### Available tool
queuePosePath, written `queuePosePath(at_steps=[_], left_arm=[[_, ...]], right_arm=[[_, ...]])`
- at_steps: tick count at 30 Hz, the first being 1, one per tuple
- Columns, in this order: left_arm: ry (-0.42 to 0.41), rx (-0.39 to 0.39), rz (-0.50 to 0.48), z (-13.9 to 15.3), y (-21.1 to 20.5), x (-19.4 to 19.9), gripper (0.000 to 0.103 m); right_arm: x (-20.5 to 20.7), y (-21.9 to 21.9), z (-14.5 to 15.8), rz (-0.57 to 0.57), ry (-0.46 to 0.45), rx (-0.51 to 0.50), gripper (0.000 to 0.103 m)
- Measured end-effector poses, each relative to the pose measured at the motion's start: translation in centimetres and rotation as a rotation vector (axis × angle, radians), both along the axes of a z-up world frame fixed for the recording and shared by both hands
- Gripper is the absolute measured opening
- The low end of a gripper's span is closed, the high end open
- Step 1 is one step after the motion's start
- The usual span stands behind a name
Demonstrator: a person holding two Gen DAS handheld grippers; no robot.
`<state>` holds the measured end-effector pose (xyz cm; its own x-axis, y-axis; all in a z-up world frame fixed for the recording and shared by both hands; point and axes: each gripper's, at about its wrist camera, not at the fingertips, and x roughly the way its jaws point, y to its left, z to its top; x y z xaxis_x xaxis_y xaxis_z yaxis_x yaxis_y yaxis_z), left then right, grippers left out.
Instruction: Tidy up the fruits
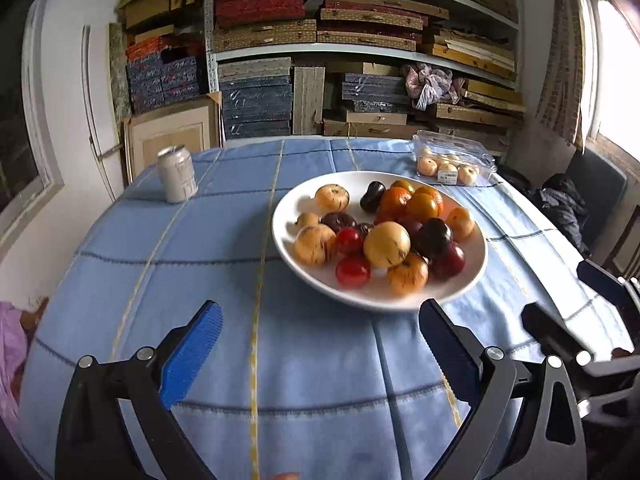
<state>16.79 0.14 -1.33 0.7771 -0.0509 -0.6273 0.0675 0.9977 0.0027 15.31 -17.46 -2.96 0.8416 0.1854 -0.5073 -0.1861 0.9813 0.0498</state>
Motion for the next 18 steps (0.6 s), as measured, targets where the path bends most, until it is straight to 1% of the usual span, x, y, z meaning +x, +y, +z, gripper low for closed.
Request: queuePosePath(at_steps=[4,9,13,18], left_arm=[[0.005,-0.007,0.007,-0.2,0.3,-1.0,0.099],[0.004,-0.028,0.004,-0.2,0.6,-1.7,0.099],[0.0,-0.001,-0.001,-0.4,0.1,-1.9,0.099],[0.027,0.046,0.002,-1.1,-0.5,-1.9,0.099]], right_arm=[[-0.7,0.6,-0.3,0.026,0.002,-0.006,0.099],[-0.5,-0.2,-0.8,0.036,0.034,0.056,0.099],[-0.4,-0.3,-0.8,0.035,0.034,0.056,0.099],[-0.4,-0.5,-0.8,0.037,0.027,0.054,0.099]])
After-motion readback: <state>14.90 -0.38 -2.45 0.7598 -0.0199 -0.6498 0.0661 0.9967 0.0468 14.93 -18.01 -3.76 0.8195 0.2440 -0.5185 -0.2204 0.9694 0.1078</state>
